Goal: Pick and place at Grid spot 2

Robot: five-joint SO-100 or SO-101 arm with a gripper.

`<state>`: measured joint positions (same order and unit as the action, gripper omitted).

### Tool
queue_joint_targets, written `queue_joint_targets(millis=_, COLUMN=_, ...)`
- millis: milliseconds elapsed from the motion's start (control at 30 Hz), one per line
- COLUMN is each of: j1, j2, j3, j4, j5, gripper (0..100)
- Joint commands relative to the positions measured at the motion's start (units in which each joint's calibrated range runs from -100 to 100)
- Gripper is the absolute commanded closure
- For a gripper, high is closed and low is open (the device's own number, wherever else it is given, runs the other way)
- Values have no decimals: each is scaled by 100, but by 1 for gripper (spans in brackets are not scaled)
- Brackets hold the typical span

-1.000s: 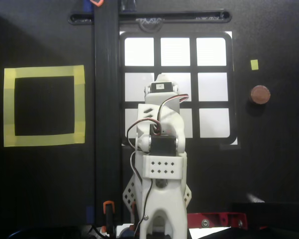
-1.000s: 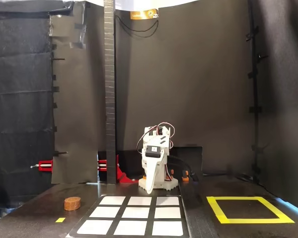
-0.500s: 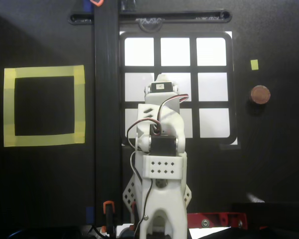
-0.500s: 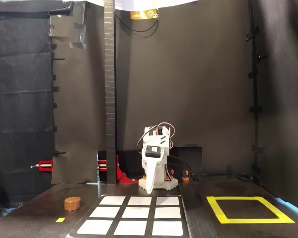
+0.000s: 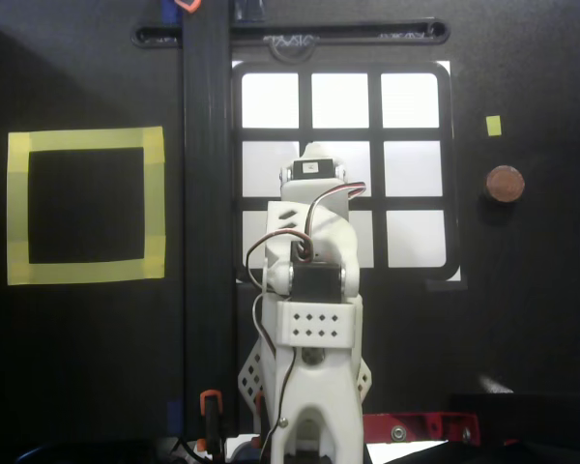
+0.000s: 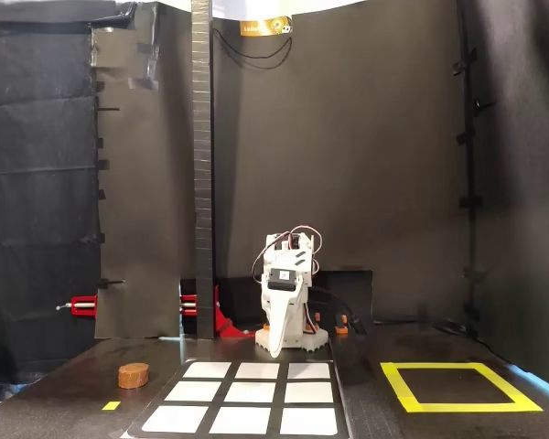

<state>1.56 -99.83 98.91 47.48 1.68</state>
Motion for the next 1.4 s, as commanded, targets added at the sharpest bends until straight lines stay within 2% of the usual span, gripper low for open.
queue_joint_targets(millis=0, j1=-18, j2=335, j3=-1, j4=-385, j5=24, gripper=100)
queue_joint_targets(millis=100, j1=83, j2=1227, j3=-715, j4=-484, j5=39, gripper=100)
queue_joint_targets(millis=333, j1=292, j2=4635, j3=-3529, j4=-285, j5=39, gripper=100)
queue_joint_targets(millis=600, j1=435, j2=7210, j3=-7187, j4=2064, j5=39, gripper=100)
queue_joint_targets(millis=800, j1=544, j2=8523, j3=-9185, j4=3310, j5=39, gripper=100)
queue_joint_targets(millis=1033, j1=644, j2=9880, j3=-10725, j4=4165, j5=103, gripper=100)
queue_joint_targets(millis=1233, j1=661, j2=9991, j3=-10862, j4=4347, j5=239, gripper=100)
queue_joint_targets(millis=1300, j1=703, j2=9991, j3=-10862, j4=4347, j5=440, gripper=100)
queue_joint_targets(millis=1367, j1=845, j2=9991, j3=-10862, j4=4298, j5=952, gripper=100)
